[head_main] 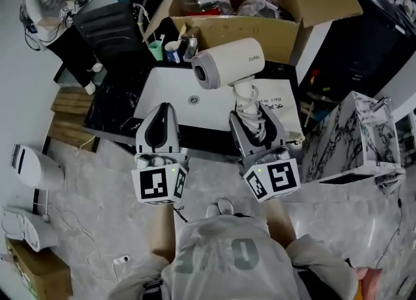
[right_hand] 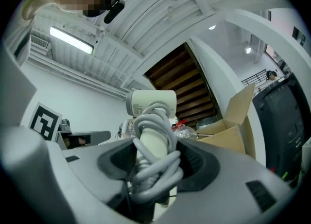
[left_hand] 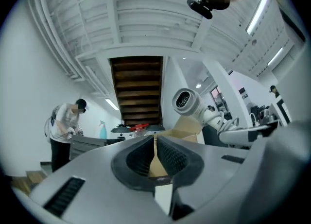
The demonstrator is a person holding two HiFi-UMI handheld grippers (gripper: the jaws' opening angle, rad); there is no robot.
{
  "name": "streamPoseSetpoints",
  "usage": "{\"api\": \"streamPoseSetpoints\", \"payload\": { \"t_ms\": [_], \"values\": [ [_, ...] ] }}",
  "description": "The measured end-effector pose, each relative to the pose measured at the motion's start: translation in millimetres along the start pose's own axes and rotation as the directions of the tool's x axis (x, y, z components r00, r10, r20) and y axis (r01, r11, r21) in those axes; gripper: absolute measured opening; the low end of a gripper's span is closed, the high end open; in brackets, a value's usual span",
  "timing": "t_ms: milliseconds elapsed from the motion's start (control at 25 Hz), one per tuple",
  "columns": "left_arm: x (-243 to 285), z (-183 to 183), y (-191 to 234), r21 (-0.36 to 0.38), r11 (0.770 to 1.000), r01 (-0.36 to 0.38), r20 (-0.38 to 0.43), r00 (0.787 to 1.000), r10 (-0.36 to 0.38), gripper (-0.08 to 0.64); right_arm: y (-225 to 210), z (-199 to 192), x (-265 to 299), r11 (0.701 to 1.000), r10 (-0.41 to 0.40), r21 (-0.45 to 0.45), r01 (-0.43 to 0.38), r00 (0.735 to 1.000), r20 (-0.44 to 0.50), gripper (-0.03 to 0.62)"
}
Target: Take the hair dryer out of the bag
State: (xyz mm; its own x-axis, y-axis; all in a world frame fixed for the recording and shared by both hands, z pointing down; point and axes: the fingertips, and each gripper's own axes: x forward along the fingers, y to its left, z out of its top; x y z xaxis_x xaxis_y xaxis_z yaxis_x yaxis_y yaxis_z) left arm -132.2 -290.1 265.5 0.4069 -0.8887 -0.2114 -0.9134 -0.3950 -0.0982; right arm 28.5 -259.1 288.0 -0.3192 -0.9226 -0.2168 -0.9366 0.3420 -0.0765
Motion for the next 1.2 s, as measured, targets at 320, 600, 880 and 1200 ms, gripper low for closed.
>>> {"api": "streamPoseSetpoints", "payload": {
  "t_ms": [320, 600, 880, 1200],
  "values": [
    [-52, -7, 53, 0.103, 0.971, -0.215, -0.022, 0.976, 0.219, 0.041, 66, -31, 27, 0.981, 0.191, 0.044, -0.189, 0.98, -0.055, 0.25],
    [-85, -16, 78, 0.109, 0.937, -0.333, -0.034, 0.941, 0.338, 0.041, 98, -55, 35, 0.956, 0.291, 0.083, -0.283, 0.951, -0.102, 0.25],
    [-100, -12, 92, 0.099, 0.916, -0.388, -0.035, 0.919, 0.393, 0.041, 109, -66, 44, 0.948, 0.312, 0.112, -0.299, 0.941, -0.126, 0.25],
    [-108, -7, 102, 0.102, 0.906, -0.411, -0.024, 0.909, 0.415, 0.041, 110, -63, 51, 0.954, 0.295, 0.101, -0.284, 0.948, -0.119, 0.25]
  ]
}}
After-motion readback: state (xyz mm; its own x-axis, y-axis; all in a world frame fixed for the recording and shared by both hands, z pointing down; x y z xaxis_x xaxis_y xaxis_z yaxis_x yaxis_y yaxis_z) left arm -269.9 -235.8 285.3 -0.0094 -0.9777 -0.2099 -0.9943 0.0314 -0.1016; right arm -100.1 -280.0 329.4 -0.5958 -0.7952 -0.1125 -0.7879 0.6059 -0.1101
